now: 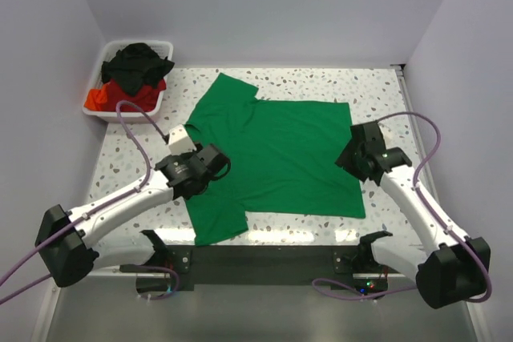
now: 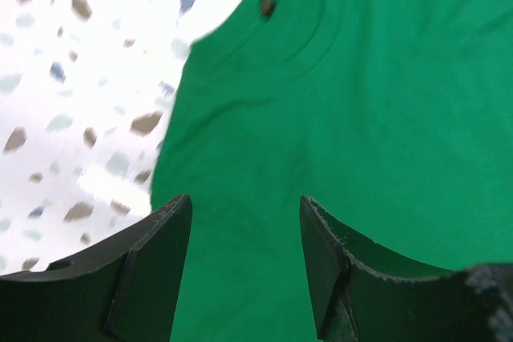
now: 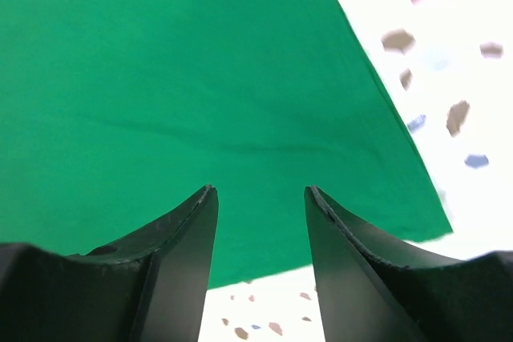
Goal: Fold and stack the t-shirts
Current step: Flatten the tshirt out
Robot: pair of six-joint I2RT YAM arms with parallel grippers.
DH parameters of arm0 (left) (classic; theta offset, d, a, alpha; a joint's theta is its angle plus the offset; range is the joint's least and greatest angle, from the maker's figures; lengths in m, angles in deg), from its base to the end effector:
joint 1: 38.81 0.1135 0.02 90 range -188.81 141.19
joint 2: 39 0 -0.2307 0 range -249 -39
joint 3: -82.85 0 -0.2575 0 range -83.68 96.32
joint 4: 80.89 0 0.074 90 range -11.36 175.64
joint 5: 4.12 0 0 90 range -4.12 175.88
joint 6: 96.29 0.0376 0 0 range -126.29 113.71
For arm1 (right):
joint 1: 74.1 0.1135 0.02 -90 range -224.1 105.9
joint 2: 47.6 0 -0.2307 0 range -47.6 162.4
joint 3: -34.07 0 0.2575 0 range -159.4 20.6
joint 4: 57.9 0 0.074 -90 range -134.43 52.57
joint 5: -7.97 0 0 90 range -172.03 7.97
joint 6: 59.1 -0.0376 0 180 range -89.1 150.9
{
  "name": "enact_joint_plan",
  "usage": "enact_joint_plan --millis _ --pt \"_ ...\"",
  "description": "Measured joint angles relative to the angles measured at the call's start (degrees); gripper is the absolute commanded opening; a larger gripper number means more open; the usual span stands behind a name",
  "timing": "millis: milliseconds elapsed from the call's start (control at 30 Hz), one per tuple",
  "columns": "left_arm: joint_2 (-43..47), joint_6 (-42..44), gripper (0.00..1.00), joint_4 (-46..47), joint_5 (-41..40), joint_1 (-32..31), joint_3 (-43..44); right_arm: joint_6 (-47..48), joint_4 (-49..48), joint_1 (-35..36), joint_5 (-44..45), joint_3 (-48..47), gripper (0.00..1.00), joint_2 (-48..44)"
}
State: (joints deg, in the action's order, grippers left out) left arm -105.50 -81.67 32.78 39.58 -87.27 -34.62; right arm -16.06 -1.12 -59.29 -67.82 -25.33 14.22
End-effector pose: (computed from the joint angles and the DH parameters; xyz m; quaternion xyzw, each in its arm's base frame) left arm 0.1653 -0.1456 0.2131 -0.2763 0.8654 0.0435 0.4158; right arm 0.2198 0.0486 0.2111 0.2965 0.9102 0.0329 0.2874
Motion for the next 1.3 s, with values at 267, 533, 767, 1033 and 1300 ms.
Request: enact_joint_plan --millis 267,533,767,1033,1300 --pt "-10.38 20.17 0.6 18.69 3.82 14.6 11.63 5.4 -3.37 -0.02 1.25 -15.06 0.63 9.92" --pt "-35.76 32.76 0.57 33.14 19.56 26.82 29.42 11.61 -8.26 -0.02 1.68 -34.07 0.67 33.33" --pt "-52.41 40.04 0.56 35.41 27.26 29.97 41.57 18.45 -12.72 -0.02 0.85 -45.18 0.69 49.0" --pt "-59.78 45.05 0.56 30.84 27.85 30.42 53.88 21.62 -12.98 -0.02 0.66 -47.6 0.7 57.4" --pt "-63.69 45.16 0.56 22.73 26.49 30.45 59.39 21.99 -12.76 -0.83 1.07 -47.6 0.7 58.82"
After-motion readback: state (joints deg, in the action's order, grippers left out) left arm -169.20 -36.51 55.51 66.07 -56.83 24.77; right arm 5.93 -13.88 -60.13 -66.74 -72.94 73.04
